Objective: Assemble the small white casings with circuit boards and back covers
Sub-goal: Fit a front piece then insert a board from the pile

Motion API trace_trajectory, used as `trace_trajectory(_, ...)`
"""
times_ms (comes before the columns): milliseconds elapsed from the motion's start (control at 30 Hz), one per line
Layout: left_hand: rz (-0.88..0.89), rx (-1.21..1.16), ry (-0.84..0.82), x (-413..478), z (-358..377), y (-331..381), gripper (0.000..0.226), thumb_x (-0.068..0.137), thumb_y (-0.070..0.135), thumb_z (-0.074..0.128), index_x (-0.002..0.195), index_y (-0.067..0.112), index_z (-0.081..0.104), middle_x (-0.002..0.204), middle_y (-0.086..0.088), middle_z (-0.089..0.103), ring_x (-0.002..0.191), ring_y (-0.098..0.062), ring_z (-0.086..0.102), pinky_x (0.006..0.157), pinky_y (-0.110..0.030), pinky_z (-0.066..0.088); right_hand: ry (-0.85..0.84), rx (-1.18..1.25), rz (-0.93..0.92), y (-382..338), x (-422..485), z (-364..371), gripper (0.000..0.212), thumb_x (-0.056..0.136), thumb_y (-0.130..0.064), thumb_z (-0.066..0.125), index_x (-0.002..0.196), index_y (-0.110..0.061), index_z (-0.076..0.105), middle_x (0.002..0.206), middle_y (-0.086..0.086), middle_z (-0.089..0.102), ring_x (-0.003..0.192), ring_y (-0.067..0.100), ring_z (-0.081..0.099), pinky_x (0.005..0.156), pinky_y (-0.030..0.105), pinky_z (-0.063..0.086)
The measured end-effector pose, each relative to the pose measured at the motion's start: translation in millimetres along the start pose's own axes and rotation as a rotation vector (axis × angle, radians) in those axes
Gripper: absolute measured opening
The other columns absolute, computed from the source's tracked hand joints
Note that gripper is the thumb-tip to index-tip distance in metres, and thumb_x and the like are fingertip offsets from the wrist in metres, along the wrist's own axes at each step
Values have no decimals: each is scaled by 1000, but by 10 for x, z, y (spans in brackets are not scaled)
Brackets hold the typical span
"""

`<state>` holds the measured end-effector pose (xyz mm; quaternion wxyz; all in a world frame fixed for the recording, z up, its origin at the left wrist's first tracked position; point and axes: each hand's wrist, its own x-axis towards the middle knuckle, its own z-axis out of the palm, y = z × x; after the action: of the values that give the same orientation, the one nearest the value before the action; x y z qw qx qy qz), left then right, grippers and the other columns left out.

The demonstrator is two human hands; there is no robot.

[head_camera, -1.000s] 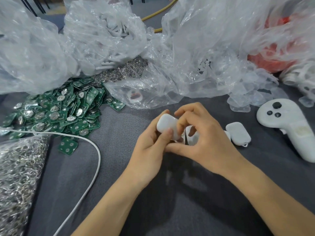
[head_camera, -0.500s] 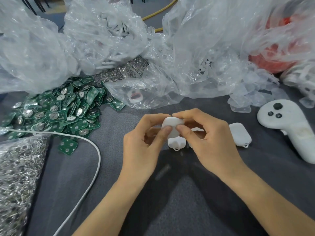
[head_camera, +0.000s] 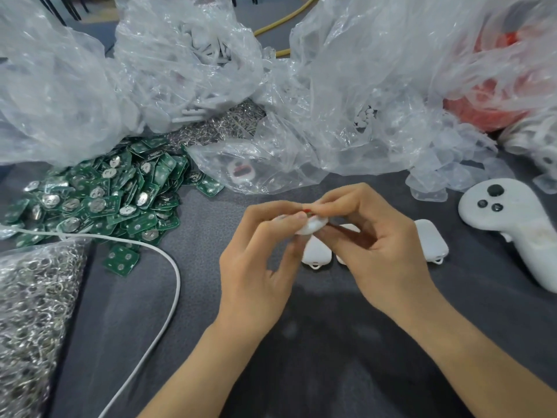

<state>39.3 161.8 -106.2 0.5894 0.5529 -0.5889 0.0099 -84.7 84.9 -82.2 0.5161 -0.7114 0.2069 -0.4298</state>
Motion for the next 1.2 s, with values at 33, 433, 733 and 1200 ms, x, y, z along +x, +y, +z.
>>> trace_trajectory(33, 42, -12, -10, -2, -6, 7, 16, 89, 16, 63, 104, 17, 56, 114, -7, 59, 108, -13, 61, 84, -30, 52, -8, 122, 52, -17, 1, 7, 26, 78, 11, 66, 85, -13, 66, 95, -1, 66, 92, 14, 67, 75, 20, 52)
trace_trajectory(433, -127, -98, 46, -43, 32, 65, 69, 69, 15, 85, 123, 31, 44, 121, 9, 59, 112, -13, 61, 91, -29, 50, -31, 603, 322, -49, -18, 11, 29, 78, 4, 51, 101, -12, 56, 97, 9, 68, 86, 21, 65, 57, 28, 55)
trace_trajectory(733, -107, -21, 57, -63, 37, 69, 74, 70, 12, 82, 127, 32, 39, 121, 3, 60, 114, -9, 59, 94, -21, 45, -74, 437, 255, -34, -53, 55, 30, 78, -7, 66, 105, -15, 57, 104, 4, 64, 96, 21, 64, 81, 36, 53)
trace_trajectory(1200, -140, -112, -75, -54, 38, 54, 59, 85, 14, 63, 138, 16, 38, 120, -3, 58, 113, -21, 59, 93, -30, 47, -27, 136, 264, -64, -26, 20, 17, 89, -7, 62, 97, -21, 66, 90, 3, 71, 84, 20, 68, 73, 25, 55)
